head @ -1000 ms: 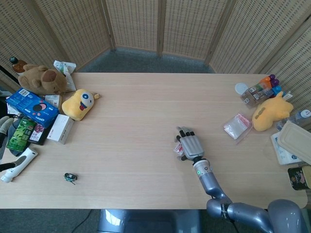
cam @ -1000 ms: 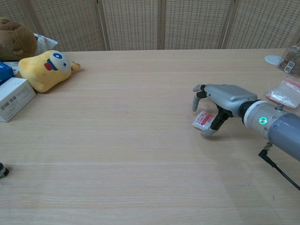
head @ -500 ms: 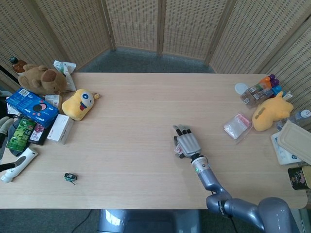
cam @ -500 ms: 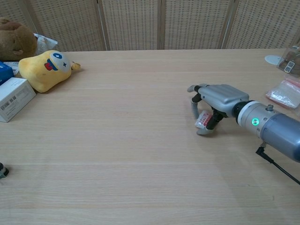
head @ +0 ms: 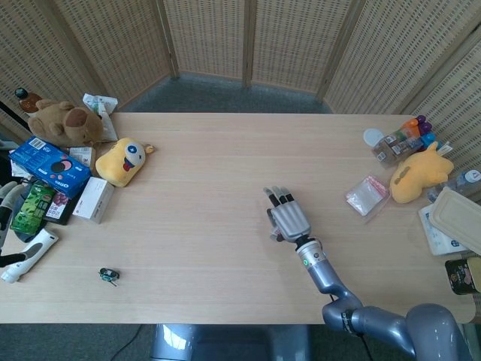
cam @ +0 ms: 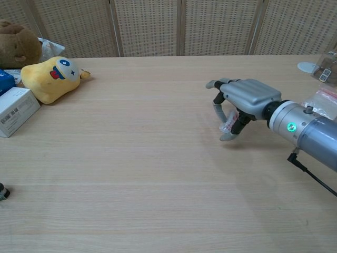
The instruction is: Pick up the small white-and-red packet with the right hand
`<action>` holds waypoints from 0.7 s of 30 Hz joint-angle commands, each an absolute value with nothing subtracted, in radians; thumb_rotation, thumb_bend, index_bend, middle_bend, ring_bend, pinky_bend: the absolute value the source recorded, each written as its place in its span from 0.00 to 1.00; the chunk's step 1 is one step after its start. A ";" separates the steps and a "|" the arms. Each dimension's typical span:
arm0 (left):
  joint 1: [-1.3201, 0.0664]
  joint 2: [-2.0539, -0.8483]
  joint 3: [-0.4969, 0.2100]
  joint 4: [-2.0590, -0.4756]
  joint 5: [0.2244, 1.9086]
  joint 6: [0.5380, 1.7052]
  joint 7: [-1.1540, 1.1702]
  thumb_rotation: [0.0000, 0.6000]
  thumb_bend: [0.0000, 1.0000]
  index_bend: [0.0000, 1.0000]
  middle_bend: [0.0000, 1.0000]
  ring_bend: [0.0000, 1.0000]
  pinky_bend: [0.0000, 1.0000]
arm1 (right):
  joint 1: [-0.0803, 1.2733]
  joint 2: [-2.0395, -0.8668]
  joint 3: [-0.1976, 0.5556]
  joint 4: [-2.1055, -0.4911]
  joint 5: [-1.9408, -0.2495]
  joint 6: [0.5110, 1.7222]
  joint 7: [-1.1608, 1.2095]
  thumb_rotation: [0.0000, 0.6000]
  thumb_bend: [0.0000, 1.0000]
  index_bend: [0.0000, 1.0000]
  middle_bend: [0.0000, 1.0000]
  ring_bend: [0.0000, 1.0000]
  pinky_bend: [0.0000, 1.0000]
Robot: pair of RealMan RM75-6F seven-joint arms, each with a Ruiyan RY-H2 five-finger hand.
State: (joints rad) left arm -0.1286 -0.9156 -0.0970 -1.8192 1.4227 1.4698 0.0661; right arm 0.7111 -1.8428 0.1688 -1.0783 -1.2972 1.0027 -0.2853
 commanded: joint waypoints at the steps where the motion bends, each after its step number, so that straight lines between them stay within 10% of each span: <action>1: -0.128 -0.915 -0.096 -1.821 1.425 1.470 0.066 1.00 0.00 0.08 0.00 0.00 0.00 | 0.716 -1.799 0.188 -1.150 -1.305 1.029 -0.332 1.00 0.00 0.68 0.00 0.00 0.00; 21: -0.125 -0.913 -0.089 -1.834 1.444 1.476 0.064 1.00 0.00 0.08 0.00 0.00 0.00 | 0.791 -1.615 0.325 -1.550 -1.227 1.083 -0.627 1.00 0.00 0.68 0.00 0.00 0.00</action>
